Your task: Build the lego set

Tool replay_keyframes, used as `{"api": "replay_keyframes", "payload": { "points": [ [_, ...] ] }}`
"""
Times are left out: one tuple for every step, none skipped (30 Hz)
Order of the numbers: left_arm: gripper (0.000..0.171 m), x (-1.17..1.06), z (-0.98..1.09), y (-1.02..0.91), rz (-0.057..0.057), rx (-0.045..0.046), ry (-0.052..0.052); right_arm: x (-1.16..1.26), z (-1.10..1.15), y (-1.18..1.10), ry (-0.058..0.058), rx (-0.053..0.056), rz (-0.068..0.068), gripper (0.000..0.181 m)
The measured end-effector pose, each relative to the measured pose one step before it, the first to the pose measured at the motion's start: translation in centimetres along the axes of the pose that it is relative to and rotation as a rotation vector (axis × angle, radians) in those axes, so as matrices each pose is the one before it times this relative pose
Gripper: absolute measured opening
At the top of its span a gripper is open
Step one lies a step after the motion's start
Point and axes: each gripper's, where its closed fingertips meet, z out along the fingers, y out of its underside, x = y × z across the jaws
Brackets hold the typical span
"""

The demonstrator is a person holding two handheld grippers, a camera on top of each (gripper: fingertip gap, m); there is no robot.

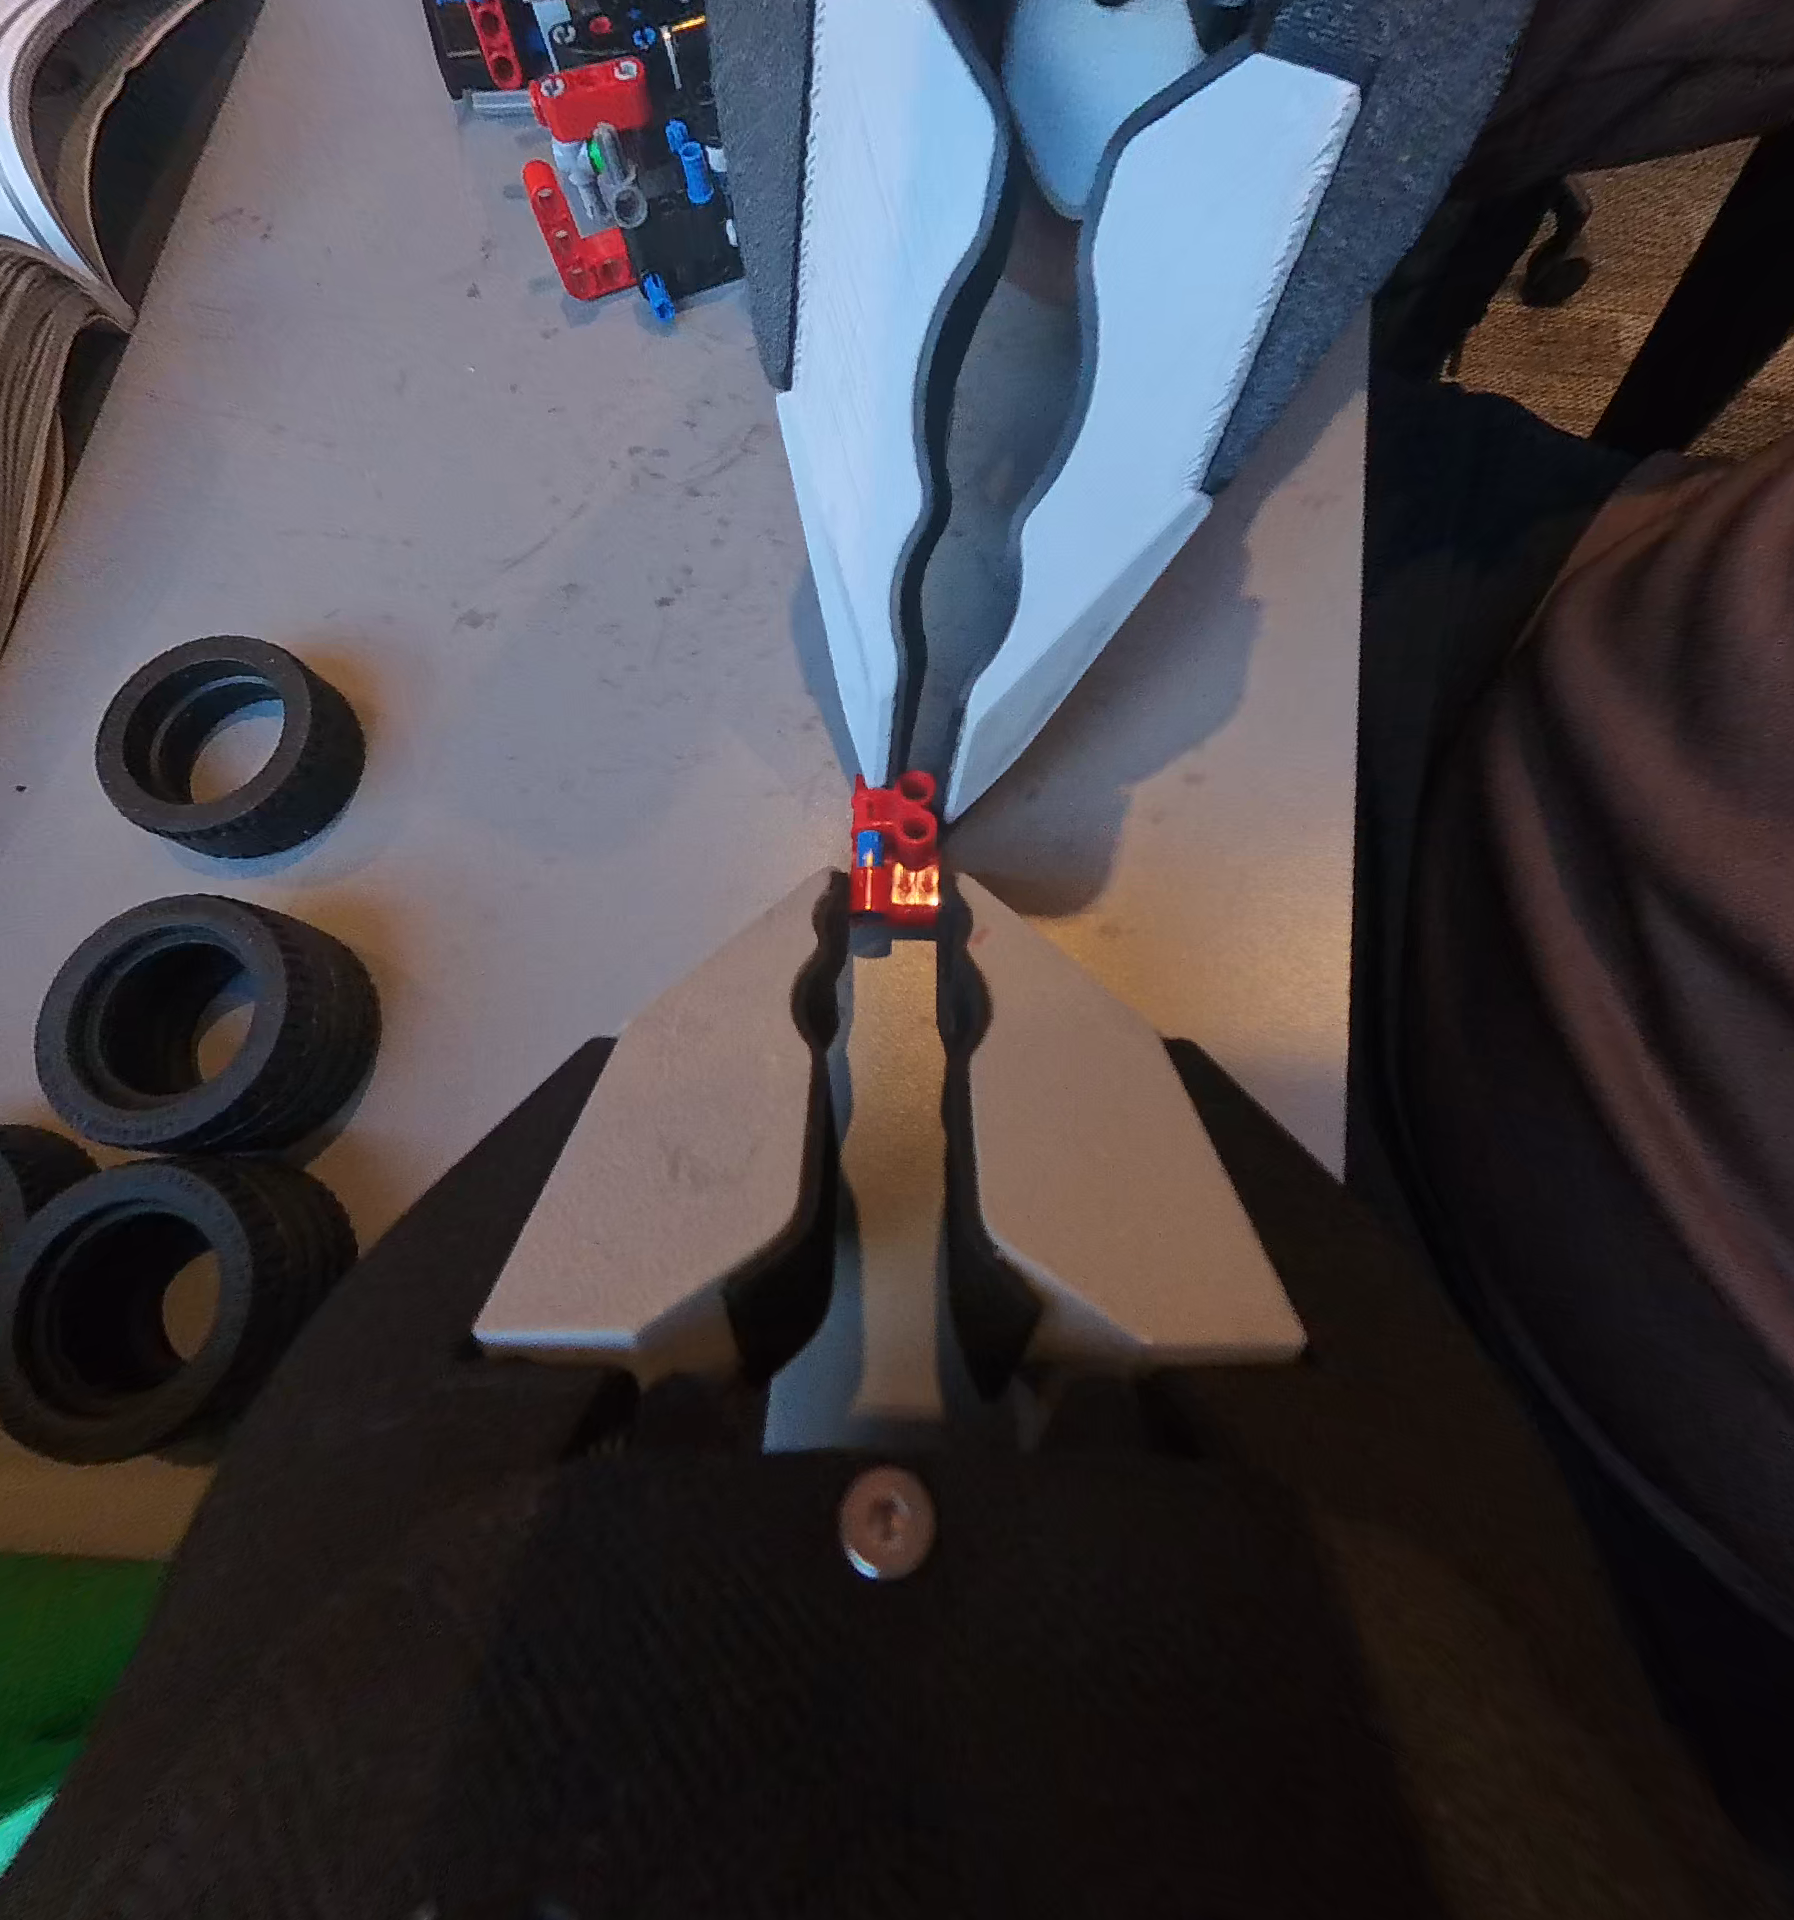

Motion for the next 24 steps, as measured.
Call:
{"api": "replay_keyframes", "payload": {
  "points": [
    [0.014,0.007,0.0,-0.002,0.0013,0.00003,-0.0011,-0.015,-0.008,-0.015,0.0047,0.0006,-0.017,0.007],
    [0.014,0.004,-0.003,0.001,0.0017,-0.00003,-0.0018,0.014,0.007,0.001,0.0062,-0.0001,-0.0153,0.007],
    [0.014,0.0,0.0,-0.002,0.0015,0.0,-0.0015,-0.001,0.019,0.002,0.0051,-0.0017,-0.0097,0.007],
    [0.014,0.004,-0.005,0.003,0.0007,0.00002,-0.0007,0.007,0.0,-0.004,0.0044,-0.0004,-0.0079,0.007],
    [0.014,0.005,0.003,-0.003,-0.0007,0.00008,0.0007,-0.003,-0.008,-0.005,0.0039,0.0006,-0.0061,0.007],
    [0.014,-0.001,0.003,-0.001,-0.002,0.00004,0.0018,-0.002,-0.008,0.0,0.002,0.0003,-0.0028,0.007],
    [0.014,-0.001,-0.002,0.005,-0.0027,0.0,0.0024,0.002,0.001,-0.003,0.0006,0.0002,-0.0005,0.007],
    [0.014,0.007,0.0,0.002,-0.0021,-0.00005,0.0018,0.008,-0.001,0.0,0.0012,-0.0001,-0.0002,0.007],
    [0.014,0.003,0.005,-0.005,0.0004,0.00002,-0.0005,0.016,-0.001,0.015,0.0037,-0.0007,-0.0008,0.007],
    [0.014,-0.003,-0.004,0.002,0.0026,0.00003,-0.0025,0.035,-0.011,-0.004,0.0079,0.0004,-0.0035,0.007],
    [0.014,-0.001,0.003,-0.007,0.0027,0.00015,-0.0026,0.048,-0.034,-0.022,0.0102,0.0029,-0.0062,0.007],
    [0.014,-0.006,0.0,-0.001,0.0,0.00006,-0.0004,0.032,-0.026,-0.012,0.0065,0.0028,-0.0055,0.007],
    [0.014,-0.005,0.019,-0.015,-0.0031,0.00001,0.0014,0.032,-0.029,-0.016,0.0024,0.0034,-0.0009,0.007],
    [0.013,-0.006,0.01,-0.02,-0.0033,-0.00019,0.0012,0.036,-0.047,-0.038,-0.0012,0.0046,0.0046,0.007],
    [0.013,0.008,0.014,-0.015,0.0027,0.00001,-0.0008,0.016,-0.067,-0.06,-0.004,0.0066,0.0068,0.007],
    [0.013,0.026,0.015,-0.026,0.009,0.00055,-0.0038,0.047,-0.091,-0.087,-0.003,0.0093,0.0075,0.007],
    [0.014,0.025,-0.006,-0.013,0.0103,0.00067,-0.0071,0.04,-0.083,-0.099,-0.0034,0.0094,0.0076,0.007],
    [0.014,-0.008,-0.001,-0.011,0.0115,0.00076,-0.0111,0.011,-0.046,-0.058,-0.0063,0.0053,0.008,0.007],
    [0.014,0.002,-0.009,-0.012,0.0132,0.00055,-0.0125,-0.033,0.007,0.017,-0.0085,0.0,0.0062,0.007],
    [0.014,-0.009,-0.006,-0.009,0.0108,0.00002,-0.0102,-0.036,0.035,0.037,-0.0063,-0.0027,0.0021,0.007],
    [0.014,-0.006,-0.01,-0.002,0.0038,-0.00013,-0.0044,-0.029,0.037,0.037,-0.0039,-0.0032,0.0002,0.007],
    [0.014,0.003,0.007,0.005,0.0007,-0.00014,-0.001,0.005,0.051,0.068,-0.0018,-0.0052,0.0009,0.007],
    [0.014,0.004,0.001,-0.009,0.002,0.0004,-0.001,-0.021,0.04,0.054,-0.0012,-0.0044,-0.0012,0.007],
    [0.014,0.004,-0.007,-0.008,0.0038,0.00099,-0.0012,-0.03,0.012,0.028,0.0,-0.0019,-0.0031,0.007]
  ]
}}
